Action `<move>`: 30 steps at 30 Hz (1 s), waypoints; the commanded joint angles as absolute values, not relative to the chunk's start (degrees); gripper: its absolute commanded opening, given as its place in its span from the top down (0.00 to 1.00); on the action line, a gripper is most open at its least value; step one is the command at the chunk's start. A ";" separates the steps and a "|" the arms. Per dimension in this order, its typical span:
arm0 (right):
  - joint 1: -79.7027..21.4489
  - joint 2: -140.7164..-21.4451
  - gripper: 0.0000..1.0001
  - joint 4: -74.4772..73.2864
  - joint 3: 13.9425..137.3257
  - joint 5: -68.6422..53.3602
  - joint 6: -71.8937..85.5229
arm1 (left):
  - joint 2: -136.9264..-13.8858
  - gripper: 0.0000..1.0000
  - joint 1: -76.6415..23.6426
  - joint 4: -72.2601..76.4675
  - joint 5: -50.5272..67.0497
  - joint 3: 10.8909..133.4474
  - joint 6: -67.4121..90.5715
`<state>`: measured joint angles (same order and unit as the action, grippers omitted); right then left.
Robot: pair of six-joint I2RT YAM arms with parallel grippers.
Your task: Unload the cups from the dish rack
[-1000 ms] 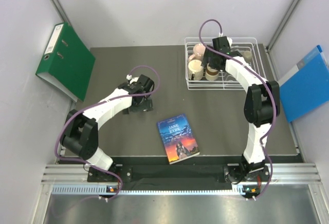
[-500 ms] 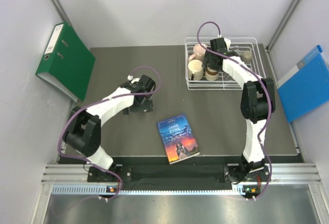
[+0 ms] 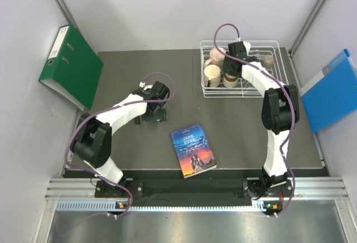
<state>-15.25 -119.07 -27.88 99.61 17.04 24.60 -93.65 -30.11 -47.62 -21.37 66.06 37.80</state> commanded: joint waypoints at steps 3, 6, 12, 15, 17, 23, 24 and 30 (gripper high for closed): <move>-16.78 -112.33 1.00 -27.86 98.09 20.39 23.30 | -92.38 0.01 -30.24 -47.02 -21.18 67.77 38.50; -18.19 -109.96 1.00 -28.82 98.26 21.44 22.50 | -90.88 0.01 -30.32 -45.18 -20.48 66.97 38.67; -20.65 -103.98 1.00 -32.33 98.96 22.16 22.49 | -90.00 0.01 -30.32 -43.86 -20.57 67.24 39.64; -20.74 -100.29 1.00 -33.48 99.32 18.64 24.34 | -89.56 0.01 -30.32 -43.42 -20.57 68.03 40.78; -20.65 -96.25 1.00 -32.26 97.83 14.01 25.48 | -88.25 0.01 -30.15 -42.28 -19.60 67.85 41.83; -20.74 -86.50 1.00 -27.78 90.72 4.60 29.88 | -84.20 0.01 -29.45 -36.83 -14.60 67.32 44.21; -20.39 -83.44 1.00 -24.82 87.14 2.83 31.10 | -83.68 0.01 -29.27 -35.17 -13.72 67.32 44.56; -17.93 -73.49 1.00 -0.46 68.59 -18.70 41.91 | -76.30 0.01 -23.30 -18.23 5.64 60.84 50.25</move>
<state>-19.55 -78.02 -19.99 77.14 -2.11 32.60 -82.43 -27.38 -33.82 -10.02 65.10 44.53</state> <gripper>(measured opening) 0.686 0.990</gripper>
